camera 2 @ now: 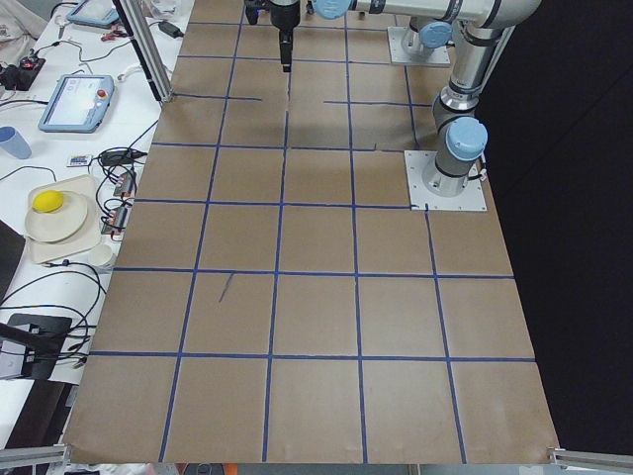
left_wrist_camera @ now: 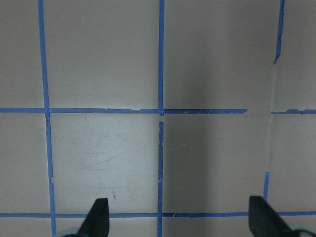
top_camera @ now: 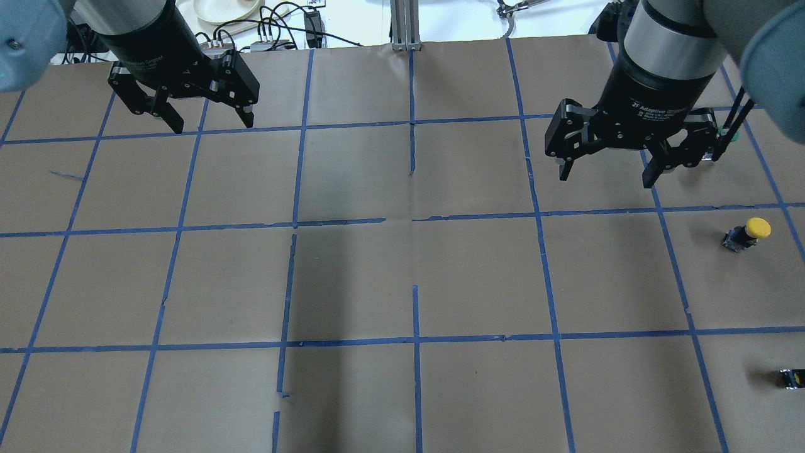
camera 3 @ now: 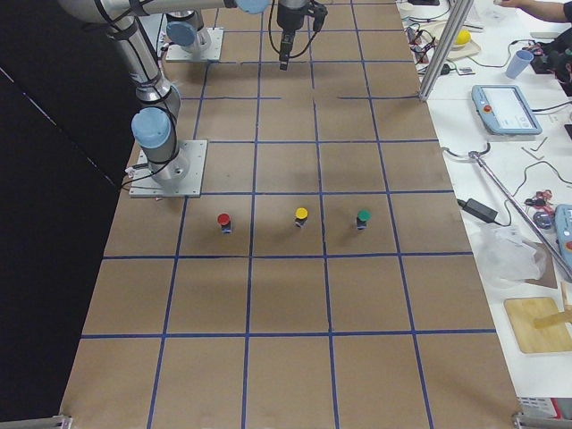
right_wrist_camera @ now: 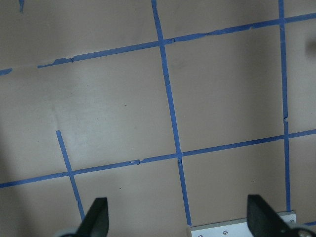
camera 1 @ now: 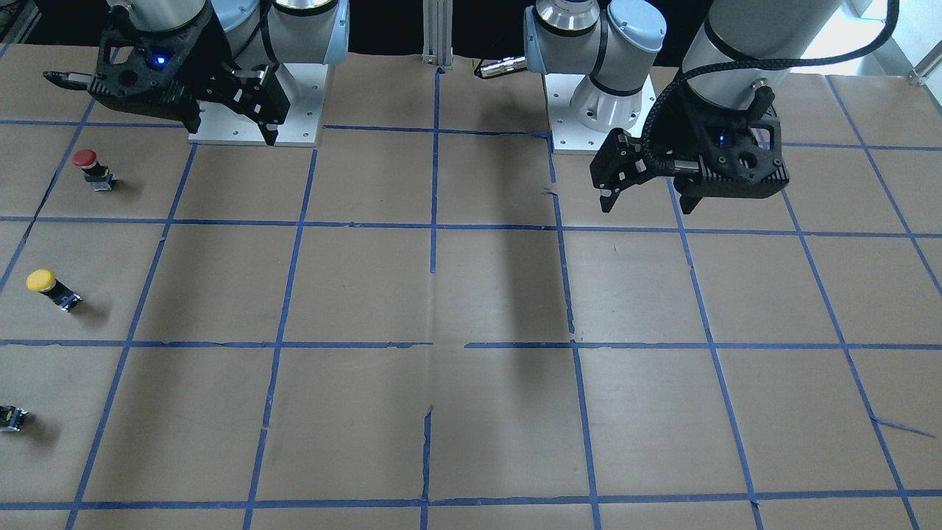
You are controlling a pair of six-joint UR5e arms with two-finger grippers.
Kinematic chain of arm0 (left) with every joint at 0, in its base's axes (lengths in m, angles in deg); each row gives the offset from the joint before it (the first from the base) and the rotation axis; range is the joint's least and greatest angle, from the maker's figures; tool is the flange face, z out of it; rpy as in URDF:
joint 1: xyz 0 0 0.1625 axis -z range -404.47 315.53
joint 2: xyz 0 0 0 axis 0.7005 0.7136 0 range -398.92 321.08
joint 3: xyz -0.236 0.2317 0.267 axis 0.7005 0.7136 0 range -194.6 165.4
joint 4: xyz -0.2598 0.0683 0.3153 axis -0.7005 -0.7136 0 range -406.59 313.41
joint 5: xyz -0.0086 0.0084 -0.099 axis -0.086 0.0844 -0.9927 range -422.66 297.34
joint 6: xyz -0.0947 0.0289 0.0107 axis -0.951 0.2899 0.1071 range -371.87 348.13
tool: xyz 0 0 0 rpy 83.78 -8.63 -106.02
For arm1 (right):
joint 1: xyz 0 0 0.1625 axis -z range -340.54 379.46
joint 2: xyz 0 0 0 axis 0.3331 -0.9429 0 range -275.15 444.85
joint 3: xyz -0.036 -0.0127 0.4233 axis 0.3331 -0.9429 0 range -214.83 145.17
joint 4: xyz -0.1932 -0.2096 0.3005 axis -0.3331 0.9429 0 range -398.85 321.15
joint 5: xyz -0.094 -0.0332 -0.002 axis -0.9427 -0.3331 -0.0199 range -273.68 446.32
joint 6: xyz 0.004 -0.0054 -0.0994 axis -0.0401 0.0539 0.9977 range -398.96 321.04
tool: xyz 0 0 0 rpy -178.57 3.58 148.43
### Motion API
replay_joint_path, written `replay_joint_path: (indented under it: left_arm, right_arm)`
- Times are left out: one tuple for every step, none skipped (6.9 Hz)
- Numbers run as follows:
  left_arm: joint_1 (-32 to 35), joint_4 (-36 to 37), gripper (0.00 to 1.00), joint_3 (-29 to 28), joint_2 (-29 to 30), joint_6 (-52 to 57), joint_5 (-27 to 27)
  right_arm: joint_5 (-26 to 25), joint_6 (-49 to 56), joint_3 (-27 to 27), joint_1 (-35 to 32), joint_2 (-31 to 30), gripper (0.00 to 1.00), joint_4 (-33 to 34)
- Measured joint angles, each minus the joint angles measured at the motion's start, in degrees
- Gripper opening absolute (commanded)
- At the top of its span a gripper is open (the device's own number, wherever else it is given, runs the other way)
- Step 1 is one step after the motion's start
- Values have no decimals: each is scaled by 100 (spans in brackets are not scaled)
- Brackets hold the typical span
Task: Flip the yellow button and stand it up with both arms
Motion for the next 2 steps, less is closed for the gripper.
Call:
replay_joint_path:
  left_arm:
    - [-1,-9,100,-3,-12,4,23]
    - [-6,-52,100,-6,-40,12,61]
  right_arm:
    - [58,7,0,15,-8,100,2]
    - [89,6,-4,15,-11,100,18]
